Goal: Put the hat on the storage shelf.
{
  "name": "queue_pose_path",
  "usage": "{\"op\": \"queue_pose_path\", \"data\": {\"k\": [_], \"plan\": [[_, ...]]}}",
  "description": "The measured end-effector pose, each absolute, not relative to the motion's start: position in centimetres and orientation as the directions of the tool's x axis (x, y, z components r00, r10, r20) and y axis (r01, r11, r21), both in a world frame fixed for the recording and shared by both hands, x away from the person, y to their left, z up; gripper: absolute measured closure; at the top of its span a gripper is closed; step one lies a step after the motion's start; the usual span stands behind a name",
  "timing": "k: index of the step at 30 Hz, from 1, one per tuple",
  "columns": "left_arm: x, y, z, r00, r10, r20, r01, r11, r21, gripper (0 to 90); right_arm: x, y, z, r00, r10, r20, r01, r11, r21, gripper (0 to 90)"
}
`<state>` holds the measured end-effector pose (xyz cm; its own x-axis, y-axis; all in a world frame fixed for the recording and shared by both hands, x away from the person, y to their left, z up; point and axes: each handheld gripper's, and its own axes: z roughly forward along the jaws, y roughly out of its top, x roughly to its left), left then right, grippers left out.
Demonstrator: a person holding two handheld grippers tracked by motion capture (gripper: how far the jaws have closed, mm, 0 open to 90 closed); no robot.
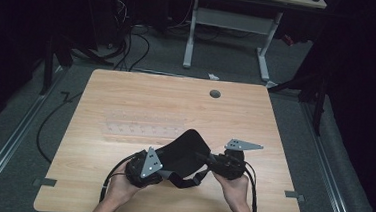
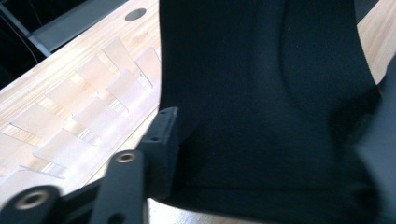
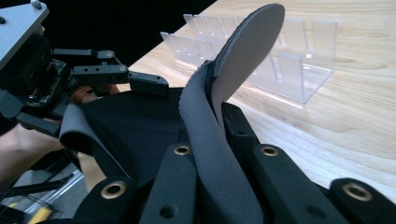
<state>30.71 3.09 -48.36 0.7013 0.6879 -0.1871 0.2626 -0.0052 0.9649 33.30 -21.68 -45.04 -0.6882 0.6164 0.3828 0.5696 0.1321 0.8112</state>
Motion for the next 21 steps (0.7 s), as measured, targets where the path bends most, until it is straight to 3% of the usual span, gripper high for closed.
{"op": "queue_pose_path", "data": {"k": [13, 16, 21], "plan": [[30.0, 3.4, -47.4, 0.772, 0.577, -0.265, 0.328, -0.005, 0.945, 80.7, 33.3, -21.9, -44.7, -0.684, 0.636, 0.357, 0.55, 0.13, 0.825, 76.1], [29.7, 3.4, -47.2, 0.788, 0.549, -0.279, 0.34, -0.009, 0.94, 85.7, 33.4, -22.2, -44.7, -0.672, 0.648, 0.358, 0.55, 0.112, 0.828, 67.7], [29.6, 3.5, -47.2, 0.786, 0.546, -0.289, 0.358, -0.02, 0.934, 86.3, 33.3, -22.7, -44.6, -0.675, 0.649, 0.351, 0.528, 0.092, 0.844, 57.1]]}}
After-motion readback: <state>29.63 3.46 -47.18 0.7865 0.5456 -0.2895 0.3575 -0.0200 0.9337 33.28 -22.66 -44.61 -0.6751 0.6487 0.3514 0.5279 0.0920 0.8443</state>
